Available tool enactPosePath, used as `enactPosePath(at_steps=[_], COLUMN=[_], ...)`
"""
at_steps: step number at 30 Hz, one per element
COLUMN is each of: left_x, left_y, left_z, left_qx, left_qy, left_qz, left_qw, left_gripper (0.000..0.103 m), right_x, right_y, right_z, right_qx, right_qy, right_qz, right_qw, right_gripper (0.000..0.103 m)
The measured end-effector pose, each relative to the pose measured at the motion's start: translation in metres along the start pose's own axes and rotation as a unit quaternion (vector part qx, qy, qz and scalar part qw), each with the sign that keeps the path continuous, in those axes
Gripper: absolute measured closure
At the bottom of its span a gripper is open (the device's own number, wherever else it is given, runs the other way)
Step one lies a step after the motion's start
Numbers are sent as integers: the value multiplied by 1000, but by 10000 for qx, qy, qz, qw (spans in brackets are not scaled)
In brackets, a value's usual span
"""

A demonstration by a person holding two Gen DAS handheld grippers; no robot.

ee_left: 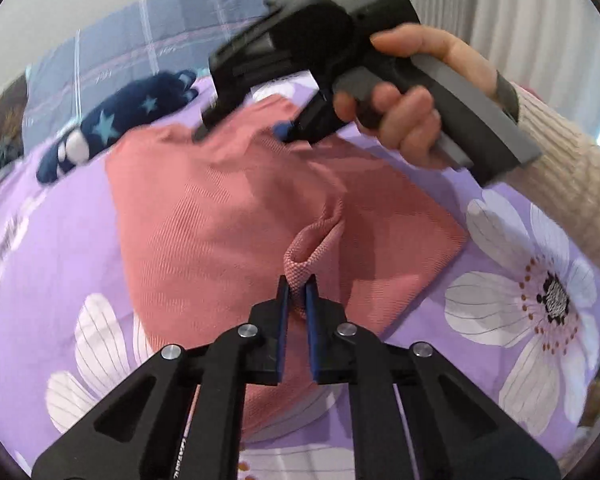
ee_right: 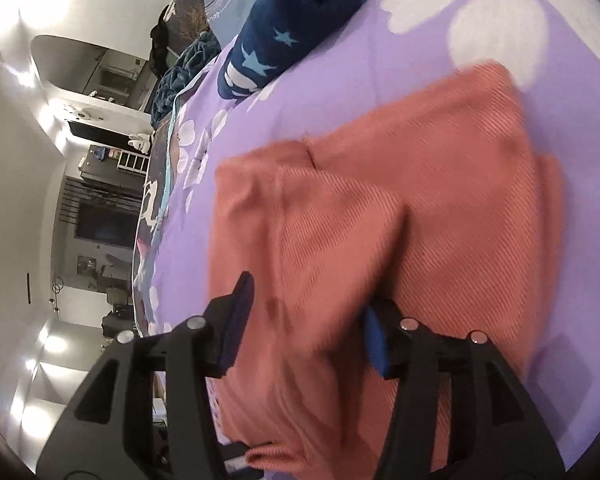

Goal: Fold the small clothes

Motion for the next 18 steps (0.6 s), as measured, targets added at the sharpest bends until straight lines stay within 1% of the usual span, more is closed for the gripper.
enactPosePath(at_steps=[1,4,6,9,10,11,12,14,15,17,18], left_x=[1,4,5,7,8,8,8,11,11,10,9], left_y=[2,3,3,5,5,5,7,7,7,8,9], left_z=[4,2,0,-5,-5,-6,-6,-3,-2,-4,-5], left_qx=[-75,-35,40,94,102,106,110,112,115,133,150], left_qy=[41,79,93,162,179,186,192,210,215,221,219], left_qz=[20,14,0,0,2,4,6,7,5,-9,-16], left_qw=[10000,10000,9999,9998,9998,9998,9998,9997,9997,9997,9996], left_gripper=[94,94,94,94,94,94,94,94,94,94,94], right_x=[1,-6,-15,-25,-25,-26,-25,-24,-24,-24,-25], right_y=[-8,-21,-28,-40,-43,-46,-48,-51,-54,-54,-56], right_z=[11,47,68,83,84,84,83,71,59,35,24], right_qx=[-116,-593,-947,-1218,-1242,-1267,-1285,-1252,-1185,-1038,-947], right_qy=[-28,-231,-189,-107,-108,-102,-58,264,552,863,953], right_qz=[-41,-213,-436,-655,-687,-692,-684,-699,-719,-733,-725], right_qw=[9999,9977,9944,9903,9898,9895,9893,9893,9888,9881,9883], right_gripper=[51,51,51,51,53,57,58,67,70,85,88])
Point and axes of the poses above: each gripper's, at about its wrist camera, not at the fingertips, and x roughly the way its jaws point, z to its left, y to its underside, the point moved 9 cm from there along x, roughly the way its jaws point, and after that the axes turned 6 degrees about z, right-handed, at the moved point
